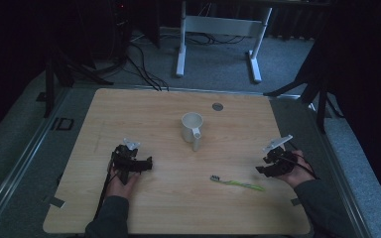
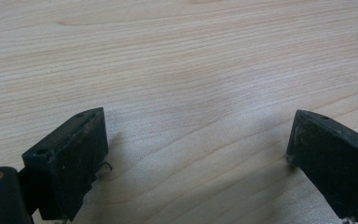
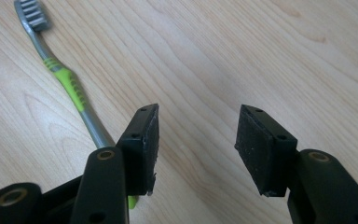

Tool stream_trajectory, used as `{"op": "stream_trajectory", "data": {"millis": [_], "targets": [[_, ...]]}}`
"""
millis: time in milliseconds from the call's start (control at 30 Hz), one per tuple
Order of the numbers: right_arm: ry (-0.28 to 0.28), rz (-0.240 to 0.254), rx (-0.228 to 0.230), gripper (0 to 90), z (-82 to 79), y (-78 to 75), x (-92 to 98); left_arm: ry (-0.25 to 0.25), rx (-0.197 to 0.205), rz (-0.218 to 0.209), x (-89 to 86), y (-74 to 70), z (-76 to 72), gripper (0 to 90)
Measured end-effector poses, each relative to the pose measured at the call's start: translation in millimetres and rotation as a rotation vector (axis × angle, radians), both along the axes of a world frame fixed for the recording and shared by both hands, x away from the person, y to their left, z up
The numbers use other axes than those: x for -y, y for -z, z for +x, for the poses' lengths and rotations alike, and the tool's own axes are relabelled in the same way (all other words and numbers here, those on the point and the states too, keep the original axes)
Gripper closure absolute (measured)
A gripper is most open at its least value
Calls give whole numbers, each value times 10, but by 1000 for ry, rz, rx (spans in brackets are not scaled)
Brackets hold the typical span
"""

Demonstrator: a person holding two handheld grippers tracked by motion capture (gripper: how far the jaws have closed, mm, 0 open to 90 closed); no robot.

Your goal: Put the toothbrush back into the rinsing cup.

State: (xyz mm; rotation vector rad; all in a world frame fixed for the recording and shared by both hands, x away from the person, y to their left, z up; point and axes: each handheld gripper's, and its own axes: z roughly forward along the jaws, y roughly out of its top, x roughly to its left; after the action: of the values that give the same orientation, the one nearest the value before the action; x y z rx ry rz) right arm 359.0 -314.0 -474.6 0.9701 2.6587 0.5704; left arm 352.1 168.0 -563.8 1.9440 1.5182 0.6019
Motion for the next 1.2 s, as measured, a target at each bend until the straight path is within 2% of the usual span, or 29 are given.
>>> {"op": "stream_trajectory", "data": {"millis": [167,600,800,1000,1067,1200], "targets": [[-26,-28,-11,479,45,-55,-80,0,1,-1,0,1,0,55],[-97,-91,-48,484,123,-70,-306,0,1,0,0,1,0,55],[-135,-144,-71,503,172,-74,-427,0,0,0,0,0,0,55],[-166,-158,-82,514,184,-63,-518,0,0,0,0,0,0,55],[-181,-163,-102,558,188,-57,-568,0,0,-1,0,0,0,55],[-211,-174,-121,578,181,-54,-638,0,0,-1,1,0,0,55]]}}
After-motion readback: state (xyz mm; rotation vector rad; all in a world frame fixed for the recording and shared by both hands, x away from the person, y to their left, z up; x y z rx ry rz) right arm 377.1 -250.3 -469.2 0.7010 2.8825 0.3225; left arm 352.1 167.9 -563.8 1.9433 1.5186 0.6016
